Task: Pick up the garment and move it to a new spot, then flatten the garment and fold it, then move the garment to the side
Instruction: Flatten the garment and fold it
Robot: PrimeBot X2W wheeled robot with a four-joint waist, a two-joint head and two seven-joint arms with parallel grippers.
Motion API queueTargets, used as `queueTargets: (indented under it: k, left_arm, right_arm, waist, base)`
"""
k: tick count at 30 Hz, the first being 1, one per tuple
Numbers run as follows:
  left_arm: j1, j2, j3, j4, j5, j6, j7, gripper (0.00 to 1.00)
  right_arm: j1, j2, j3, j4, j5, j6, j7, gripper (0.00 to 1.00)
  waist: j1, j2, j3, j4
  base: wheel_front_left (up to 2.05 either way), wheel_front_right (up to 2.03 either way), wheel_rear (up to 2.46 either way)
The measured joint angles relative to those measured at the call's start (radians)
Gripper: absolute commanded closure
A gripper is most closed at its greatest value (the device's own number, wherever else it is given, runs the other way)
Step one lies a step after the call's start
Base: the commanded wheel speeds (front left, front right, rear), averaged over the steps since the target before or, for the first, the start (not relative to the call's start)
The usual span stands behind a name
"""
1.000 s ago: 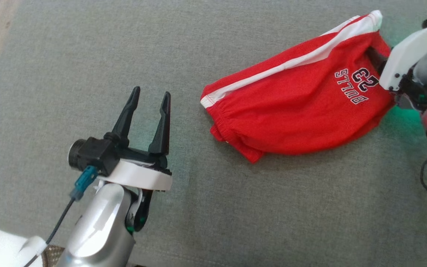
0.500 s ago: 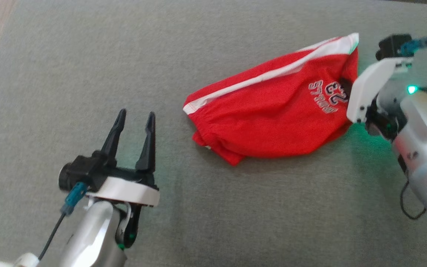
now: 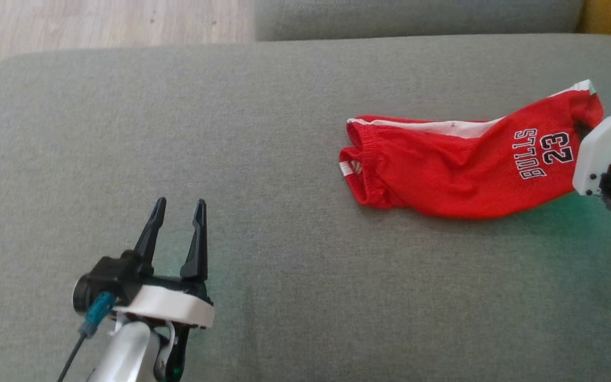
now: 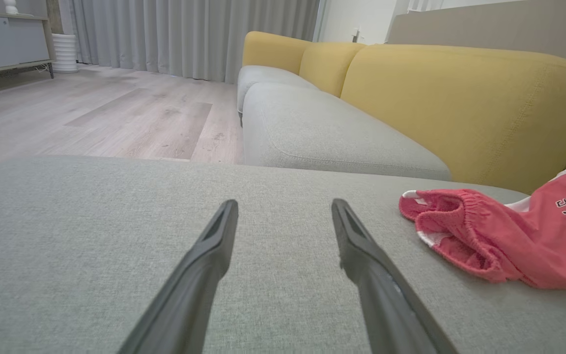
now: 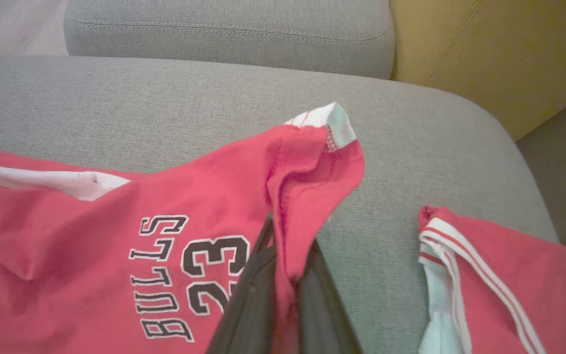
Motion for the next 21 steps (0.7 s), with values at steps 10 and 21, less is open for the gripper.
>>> queueTargets:
  k: [10, 21]
  left_arm:
    - [0.008, 0.004, -0.010, 0.016, -0.002, 0.000, 0.000, 0.00]
    - [0.006, 0.002, -0.036, 0.021, -0.007, -0.009, 0.001, 0.00]
  right_arm:
    - [-0.009, 0.159, 0.042, -0.113, -0.149, 0.000, 0.044, 1.00]
    - [0.029, 0.337, 0.112, -0.224, -0.148, 0.000, 0.205, 0.00]
  waist:
    - [0.0001, 0.0000, -0.039, -0.007]
    - [0.0001, 0.0000, -0.016, 0.052]
  base:
    - [0.00, 0.00, 0.00]
    - [0.00, 0.00, 0.00]
